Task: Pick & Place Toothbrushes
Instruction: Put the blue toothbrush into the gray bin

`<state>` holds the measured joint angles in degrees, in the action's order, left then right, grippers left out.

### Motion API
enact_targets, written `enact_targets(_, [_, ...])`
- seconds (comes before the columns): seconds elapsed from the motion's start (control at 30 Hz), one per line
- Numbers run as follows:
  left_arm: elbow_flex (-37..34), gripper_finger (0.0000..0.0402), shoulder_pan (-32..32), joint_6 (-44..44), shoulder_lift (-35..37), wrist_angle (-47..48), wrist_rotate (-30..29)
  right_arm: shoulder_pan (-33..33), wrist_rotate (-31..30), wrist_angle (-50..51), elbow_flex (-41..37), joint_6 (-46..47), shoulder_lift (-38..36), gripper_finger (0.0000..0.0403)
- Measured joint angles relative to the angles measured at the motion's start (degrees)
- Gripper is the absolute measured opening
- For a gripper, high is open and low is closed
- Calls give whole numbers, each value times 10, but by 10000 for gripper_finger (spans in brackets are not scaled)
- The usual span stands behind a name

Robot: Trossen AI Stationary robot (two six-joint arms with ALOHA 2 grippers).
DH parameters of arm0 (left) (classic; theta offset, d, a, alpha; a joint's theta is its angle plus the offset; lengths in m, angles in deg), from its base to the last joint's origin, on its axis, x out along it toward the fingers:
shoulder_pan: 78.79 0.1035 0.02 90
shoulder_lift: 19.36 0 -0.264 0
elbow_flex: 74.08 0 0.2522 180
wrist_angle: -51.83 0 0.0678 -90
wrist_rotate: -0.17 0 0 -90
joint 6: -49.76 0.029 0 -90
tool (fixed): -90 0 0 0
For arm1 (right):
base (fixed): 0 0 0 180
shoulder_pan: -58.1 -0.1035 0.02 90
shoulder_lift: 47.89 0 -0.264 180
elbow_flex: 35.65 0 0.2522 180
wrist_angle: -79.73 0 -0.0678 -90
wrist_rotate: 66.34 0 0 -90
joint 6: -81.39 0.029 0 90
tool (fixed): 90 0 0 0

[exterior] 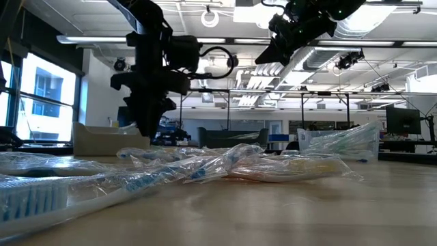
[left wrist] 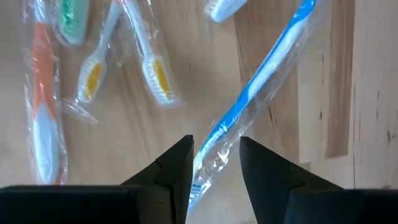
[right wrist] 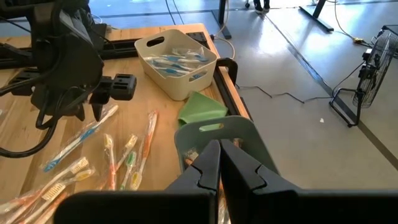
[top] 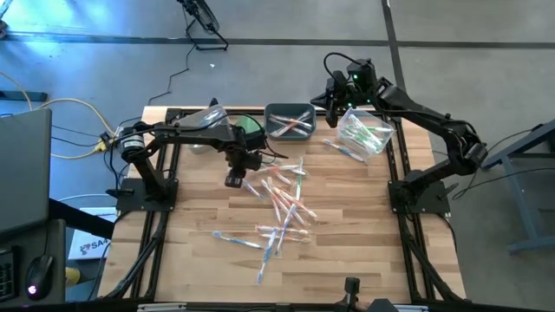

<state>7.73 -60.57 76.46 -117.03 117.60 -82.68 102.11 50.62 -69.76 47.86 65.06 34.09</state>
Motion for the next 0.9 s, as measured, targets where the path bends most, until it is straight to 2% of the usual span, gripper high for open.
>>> enact_targets(0.17, [-13, 127, -7, 1, 0, 10, -1, 0, 0, 0, 0, 0, 0, 4])
enact_targets(0.43, [-52, 127, -56, 5, 0, -12, -11, 0, 0, 0, 0, 0, 0, 4])
enact_targets(0.57, [-53, 127, -71, 5, 0, -30, -35, 0, 0, -1, 0, 0, 0, 4])
enact_targets(0.9, [-45, 127, -70, -15, 0, -36, -39, 0, 0, -2, 0, 16, 0, 4])
